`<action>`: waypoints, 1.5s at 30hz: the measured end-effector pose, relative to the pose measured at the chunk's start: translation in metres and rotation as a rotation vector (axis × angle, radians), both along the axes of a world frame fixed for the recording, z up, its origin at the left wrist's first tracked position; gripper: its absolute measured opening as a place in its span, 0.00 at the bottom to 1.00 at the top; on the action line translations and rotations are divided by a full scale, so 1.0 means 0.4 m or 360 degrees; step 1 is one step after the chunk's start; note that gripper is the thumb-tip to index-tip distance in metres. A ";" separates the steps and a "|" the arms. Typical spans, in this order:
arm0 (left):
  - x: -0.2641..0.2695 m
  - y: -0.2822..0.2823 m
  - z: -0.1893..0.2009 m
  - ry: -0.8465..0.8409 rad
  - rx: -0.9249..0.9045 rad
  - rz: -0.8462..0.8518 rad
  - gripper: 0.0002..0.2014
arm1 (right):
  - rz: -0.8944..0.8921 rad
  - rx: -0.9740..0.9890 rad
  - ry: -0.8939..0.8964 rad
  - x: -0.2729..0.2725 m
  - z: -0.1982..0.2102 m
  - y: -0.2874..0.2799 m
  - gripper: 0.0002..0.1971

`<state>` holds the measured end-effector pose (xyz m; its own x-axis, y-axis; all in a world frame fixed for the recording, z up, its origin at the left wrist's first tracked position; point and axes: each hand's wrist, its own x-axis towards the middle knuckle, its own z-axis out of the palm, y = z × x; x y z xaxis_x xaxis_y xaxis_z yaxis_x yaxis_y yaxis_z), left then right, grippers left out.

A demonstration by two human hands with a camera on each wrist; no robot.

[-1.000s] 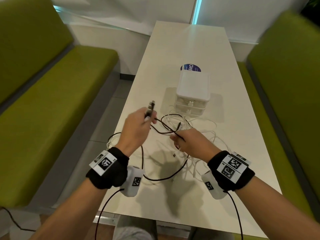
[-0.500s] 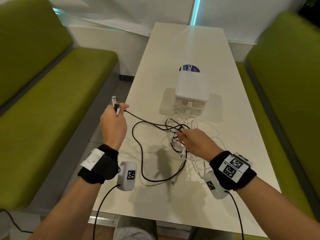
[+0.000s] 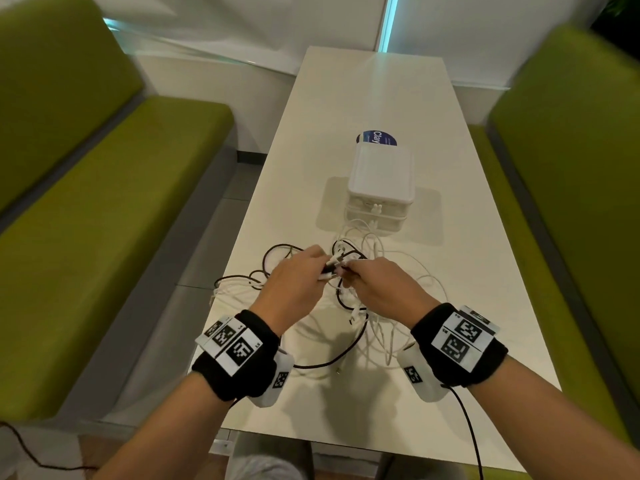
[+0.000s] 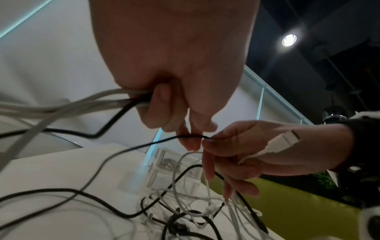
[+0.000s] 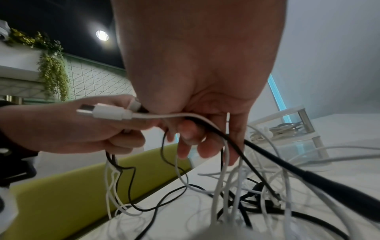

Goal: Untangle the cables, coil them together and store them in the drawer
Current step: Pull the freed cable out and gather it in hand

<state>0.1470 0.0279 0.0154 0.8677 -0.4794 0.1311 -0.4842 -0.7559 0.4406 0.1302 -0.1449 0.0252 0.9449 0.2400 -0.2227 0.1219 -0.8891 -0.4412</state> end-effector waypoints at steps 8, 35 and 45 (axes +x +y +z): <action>0.007 0.013 0.072 0.0105 -0.0454 0.0298 0.13 | -0.0030 0.0204 -0.0170 0.000 -0.002 -0.007 0.14; -0.065 -0.022 0.081 -0.0367 -0.1137 0.0017 0.29 | -0.0120 -0.0197 0.0286 -0.002 0.001 -0.004 0.15; -0.023 -0.035 -0.032 0.0185 -0.0203 -0.0054 0.08 | 0.0207 -0.0113 0.0051 -0.025 -0.001 -0.012 0.15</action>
<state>0.1380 0.0140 0.0026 0.8640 -0.4948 0.0925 -0.4490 -0.6744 0.5861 0.1203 -0.1496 0.0248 0.8991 0.3423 -0.2729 0.2248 -0.8959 -0.3833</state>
